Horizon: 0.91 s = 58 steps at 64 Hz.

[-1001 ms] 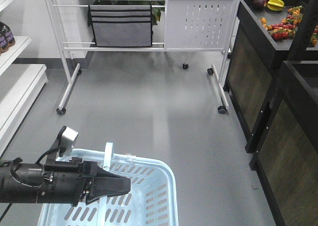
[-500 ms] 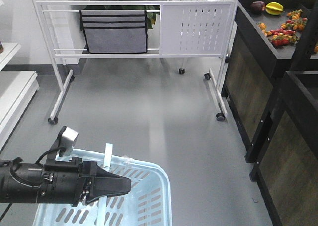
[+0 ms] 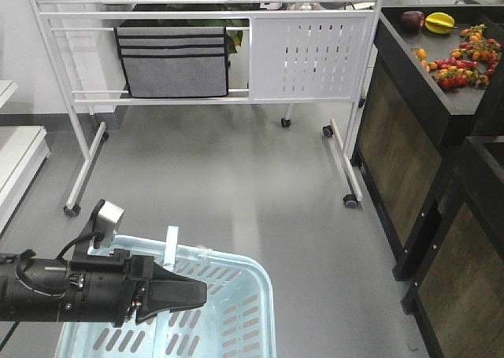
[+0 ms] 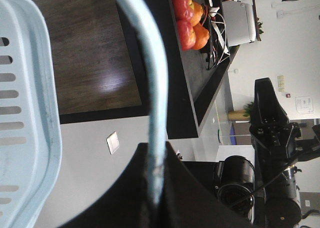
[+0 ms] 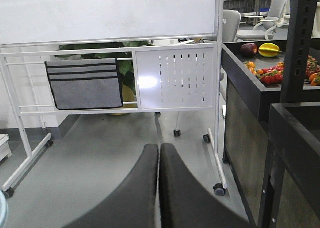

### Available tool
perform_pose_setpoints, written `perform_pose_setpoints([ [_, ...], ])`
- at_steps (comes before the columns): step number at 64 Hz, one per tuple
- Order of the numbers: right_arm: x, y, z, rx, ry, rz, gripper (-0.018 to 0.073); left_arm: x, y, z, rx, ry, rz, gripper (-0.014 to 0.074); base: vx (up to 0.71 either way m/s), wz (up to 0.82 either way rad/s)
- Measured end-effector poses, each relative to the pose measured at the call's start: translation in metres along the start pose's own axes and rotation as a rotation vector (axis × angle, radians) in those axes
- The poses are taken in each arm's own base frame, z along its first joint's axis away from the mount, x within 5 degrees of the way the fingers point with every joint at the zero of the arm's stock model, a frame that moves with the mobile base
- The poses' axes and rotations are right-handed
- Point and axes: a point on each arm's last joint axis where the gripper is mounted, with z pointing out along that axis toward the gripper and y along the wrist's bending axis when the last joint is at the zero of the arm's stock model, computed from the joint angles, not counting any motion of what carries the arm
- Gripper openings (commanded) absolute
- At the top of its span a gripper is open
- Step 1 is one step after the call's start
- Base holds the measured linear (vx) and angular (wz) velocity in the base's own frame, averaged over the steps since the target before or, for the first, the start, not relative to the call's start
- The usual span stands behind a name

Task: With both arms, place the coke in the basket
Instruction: 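Drive the base toward the shelf with the red Coca-Cola bottle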

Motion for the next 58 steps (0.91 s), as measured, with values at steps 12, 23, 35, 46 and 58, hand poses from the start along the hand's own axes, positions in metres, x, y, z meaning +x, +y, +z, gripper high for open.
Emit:
perform_pose_setpoints([
  [12,0.0000,0.0000,0.0000,0.000,0.000,0.000,-0.0009,0.0000,0.0000,0.0000,0.000,0.000,0.000,-0.0006,0.21,-0.02],
  [23,0.0000,0.0000,0.0000,0.000,0.000,0.000,-0.0009,0.0000,0.0000,0.0000,0.000,0.000,0.000,-0.0006,0.21,0.00],
  [35,0.0000,0.0000,0.0000,0.000,0.000,0.000,-0.0009,0.0000,0.0000,0.0000,0.000,0.000,0.000,-0.0006,0.22,0.05],
  [46,0.0000,0.0000,0.0000,0.000,0.000,0.000,-0.0009,0.0000,0.0000,0.0000,0.000,0.000,0.000,-0.0006,0.24,0.11],
  [58,0.0000,0.0000,0.0000,0.000,0.000,0.000,-0.0009,0.0000,0.0000,0.0000,0.000,0.000,0.000,-0.0006,0.24,0.13],
])
